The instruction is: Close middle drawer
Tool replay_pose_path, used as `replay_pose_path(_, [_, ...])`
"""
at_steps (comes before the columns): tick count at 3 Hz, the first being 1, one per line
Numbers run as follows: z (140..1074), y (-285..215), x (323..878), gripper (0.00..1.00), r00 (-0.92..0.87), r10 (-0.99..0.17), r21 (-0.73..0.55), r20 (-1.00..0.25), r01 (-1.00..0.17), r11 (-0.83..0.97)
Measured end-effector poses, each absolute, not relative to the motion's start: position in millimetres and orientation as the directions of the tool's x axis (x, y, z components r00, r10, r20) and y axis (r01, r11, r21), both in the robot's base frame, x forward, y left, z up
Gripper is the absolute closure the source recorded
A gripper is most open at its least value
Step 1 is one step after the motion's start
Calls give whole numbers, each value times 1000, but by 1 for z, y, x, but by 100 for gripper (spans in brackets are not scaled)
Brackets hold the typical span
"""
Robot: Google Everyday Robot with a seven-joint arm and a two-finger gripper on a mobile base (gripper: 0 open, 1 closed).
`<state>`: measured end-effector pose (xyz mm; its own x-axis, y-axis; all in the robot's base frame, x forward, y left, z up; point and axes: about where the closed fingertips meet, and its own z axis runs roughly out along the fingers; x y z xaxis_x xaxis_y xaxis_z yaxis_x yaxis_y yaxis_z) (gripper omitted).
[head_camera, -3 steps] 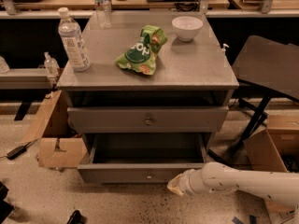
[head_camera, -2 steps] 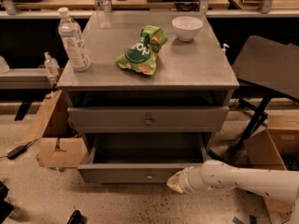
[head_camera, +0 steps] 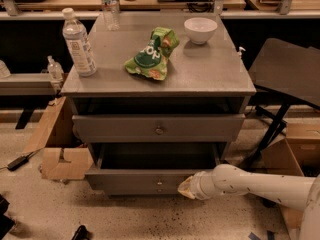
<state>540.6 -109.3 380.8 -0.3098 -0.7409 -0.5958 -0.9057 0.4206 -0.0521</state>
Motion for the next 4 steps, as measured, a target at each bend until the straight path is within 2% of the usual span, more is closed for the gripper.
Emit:
replay_pose_path(1, [390,-113,573,100,-282,-754,-95,-593,-906,413])
replay_pose_path(2, [389,-113,573,100,-281,-755,-96,-592,-906,412])
replay_pose_path(3, [379,-111,606,100,-255,-774,-104,-580,-919,381])
replay_pose_path(4, [379,-111,606,100,-255,-774,-104,-580,-919,381])
